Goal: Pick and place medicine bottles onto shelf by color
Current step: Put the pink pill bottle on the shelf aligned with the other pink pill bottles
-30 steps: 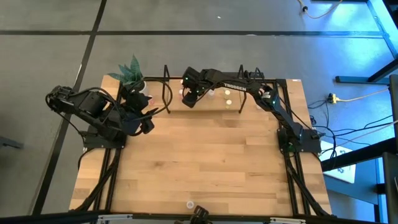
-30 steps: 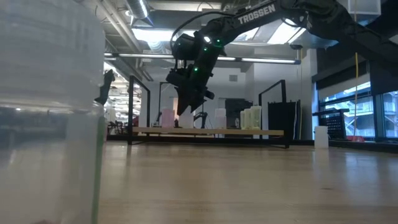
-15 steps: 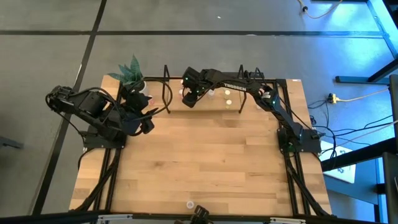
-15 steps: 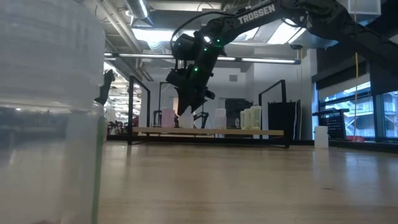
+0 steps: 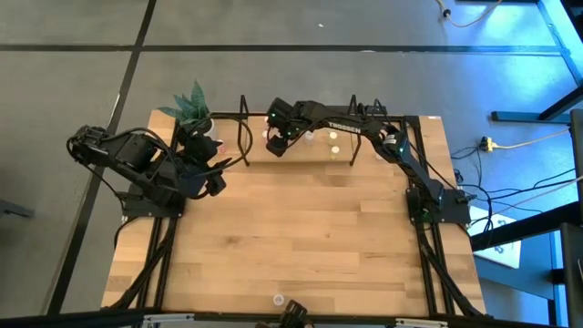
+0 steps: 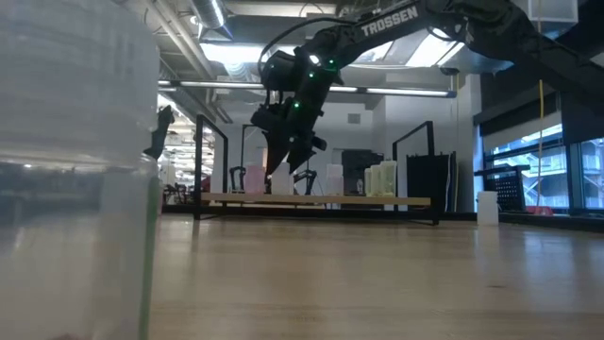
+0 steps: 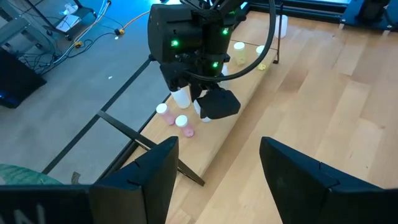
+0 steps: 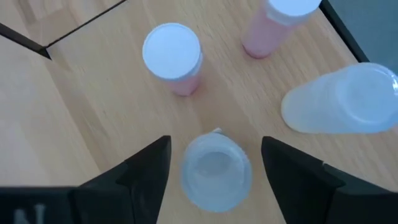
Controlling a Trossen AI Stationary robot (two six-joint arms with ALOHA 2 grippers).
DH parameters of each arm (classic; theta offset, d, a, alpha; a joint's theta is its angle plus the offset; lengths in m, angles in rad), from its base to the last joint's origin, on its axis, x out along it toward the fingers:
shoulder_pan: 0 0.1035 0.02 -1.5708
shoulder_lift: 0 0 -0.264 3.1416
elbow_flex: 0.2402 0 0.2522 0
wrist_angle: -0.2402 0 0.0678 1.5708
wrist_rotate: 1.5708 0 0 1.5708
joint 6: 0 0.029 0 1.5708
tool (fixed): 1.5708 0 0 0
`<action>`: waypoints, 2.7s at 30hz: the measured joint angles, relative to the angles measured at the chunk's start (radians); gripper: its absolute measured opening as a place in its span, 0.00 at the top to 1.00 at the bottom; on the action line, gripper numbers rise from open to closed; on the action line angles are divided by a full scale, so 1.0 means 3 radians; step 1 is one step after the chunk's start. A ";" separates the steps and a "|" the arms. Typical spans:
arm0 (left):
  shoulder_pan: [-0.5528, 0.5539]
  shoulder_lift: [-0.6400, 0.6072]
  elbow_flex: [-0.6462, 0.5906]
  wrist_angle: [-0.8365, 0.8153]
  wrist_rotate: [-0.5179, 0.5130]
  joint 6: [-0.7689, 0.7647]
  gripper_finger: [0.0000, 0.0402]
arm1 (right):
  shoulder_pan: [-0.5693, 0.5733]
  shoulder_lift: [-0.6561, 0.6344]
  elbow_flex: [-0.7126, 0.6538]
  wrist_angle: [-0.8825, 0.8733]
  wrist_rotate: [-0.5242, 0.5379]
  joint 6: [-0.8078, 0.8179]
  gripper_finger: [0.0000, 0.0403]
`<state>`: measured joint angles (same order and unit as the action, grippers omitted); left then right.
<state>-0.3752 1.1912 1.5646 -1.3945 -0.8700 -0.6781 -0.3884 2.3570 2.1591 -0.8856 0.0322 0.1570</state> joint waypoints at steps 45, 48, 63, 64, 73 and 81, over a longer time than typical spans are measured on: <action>0.0000 -0.0001 -0.0001 0.0000 0.0066 0.0001 0.45 | 0.0321 -0.1017 0.0655 -0.1104 0.0216 -0.0364 0.38; 0.0000 -0.0001 0.0000 0.0000 0.0077 0.0000 0.45 | 0.0465 -0.1194 0.0655 -0.1321 0.0483 -0.0437 0.38; 0.0000 -0.0001 0.0000 0.0000 0.0076 0.0000 0.45 | 0.1285 -0.1679 0.0653 -0.1977 -0.0027 -0.0895 0.38; 0.0000 -0.0001 -0.0001 0.0000 0.0077 0.0000 0.45 | 0.1327 -0.1680 0.0653 -0.1996 -0.0026 -0.0891 0.38; 0.0000 -0.0001 -0.0001 -0.0024 -0.0011 0.0278 0.45 | 0.1602 -0.1680 0.0651 -0.2036 -0.0025 -0.0860 0.38; 0.0000 -0.0004 -0.0042 -0.0308 0.0165 0.0148 0.45 | 0.1698 -0.1680 0.0651 -0.2101 -0.0024 -0.0851 0.38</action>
<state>-0.3752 1.1900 1.5519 -1.4868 -0.8203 -0.6338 0.1210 1.8530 2.3543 -1.5160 0.0250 -0.0982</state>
